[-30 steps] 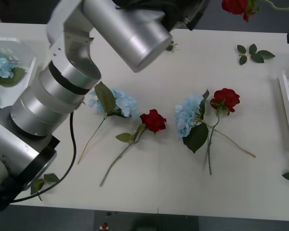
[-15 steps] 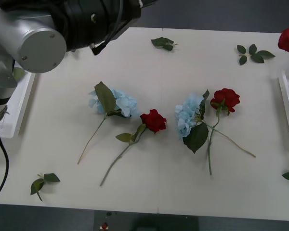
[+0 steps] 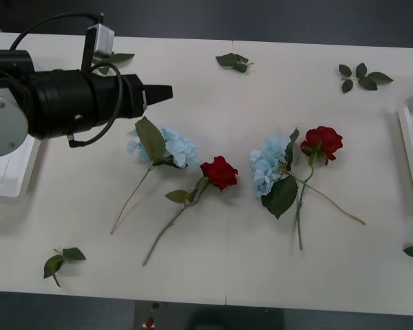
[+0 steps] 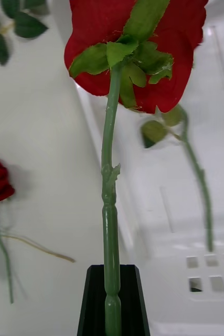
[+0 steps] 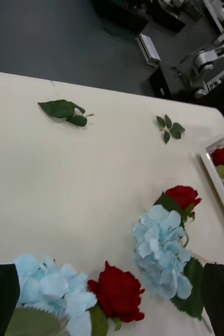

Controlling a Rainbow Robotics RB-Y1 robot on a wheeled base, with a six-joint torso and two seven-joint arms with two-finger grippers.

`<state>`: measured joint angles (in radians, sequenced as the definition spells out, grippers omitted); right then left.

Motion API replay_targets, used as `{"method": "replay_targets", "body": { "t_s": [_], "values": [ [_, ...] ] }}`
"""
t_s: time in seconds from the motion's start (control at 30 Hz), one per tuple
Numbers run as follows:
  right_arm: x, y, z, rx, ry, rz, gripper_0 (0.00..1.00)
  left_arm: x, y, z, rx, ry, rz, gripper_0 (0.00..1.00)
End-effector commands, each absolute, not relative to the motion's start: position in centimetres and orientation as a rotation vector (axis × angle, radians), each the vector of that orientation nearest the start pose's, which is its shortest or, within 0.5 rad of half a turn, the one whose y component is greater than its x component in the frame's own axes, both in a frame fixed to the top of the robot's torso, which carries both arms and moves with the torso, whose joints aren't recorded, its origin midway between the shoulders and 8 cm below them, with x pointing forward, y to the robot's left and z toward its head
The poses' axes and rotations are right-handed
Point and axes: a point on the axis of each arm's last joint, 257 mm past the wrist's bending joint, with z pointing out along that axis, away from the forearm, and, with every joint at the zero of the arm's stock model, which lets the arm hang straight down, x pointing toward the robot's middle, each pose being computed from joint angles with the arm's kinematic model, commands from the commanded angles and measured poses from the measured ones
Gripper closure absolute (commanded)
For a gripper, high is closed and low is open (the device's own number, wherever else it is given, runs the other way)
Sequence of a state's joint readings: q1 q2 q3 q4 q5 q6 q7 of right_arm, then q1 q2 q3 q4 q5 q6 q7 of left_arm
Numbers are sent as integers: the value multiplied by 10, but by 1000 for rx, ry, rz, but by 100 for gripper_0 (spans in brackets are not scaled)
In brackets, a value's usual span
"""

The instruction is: Put the red flowers into the right box and the blue flowers into the left box

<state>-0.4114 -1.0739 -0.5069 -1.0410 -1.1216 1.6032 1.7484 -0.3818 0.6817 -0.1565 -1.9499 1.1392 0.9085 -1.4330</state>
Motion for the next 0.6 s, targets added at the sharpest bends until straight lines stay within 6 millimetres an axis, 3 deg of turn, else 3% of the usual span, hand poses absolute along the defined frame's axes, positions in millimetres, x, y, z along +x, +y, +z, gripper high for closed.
{"method": "replay_targets", "body": {
  "t_s": [0.03, 0.33, 0.5, 0.57, 0.6],
  "values": [
    [425, -612, -123, 499, 2509, 200, 100, 496, 120, -100, 511, 1954, -700, 0],
    [429, -649, -161, 514, 2496, -30, 100, 497, 162, -173, 770, 2047, -436, 0],
    [435, -654, -177, 499, 2478, -79, 99, 500, 172, -203, 819, 2082, -375, 0],
    [439, -653, -182, 489, 2469, -90, 82, 502, 174, -215, 824, 2092, -363, 0],
    [440, -653, -186, 489, 2461, -92, 53, 501, 173, -224, 831, 2100, -358, 0]
  ]
}}
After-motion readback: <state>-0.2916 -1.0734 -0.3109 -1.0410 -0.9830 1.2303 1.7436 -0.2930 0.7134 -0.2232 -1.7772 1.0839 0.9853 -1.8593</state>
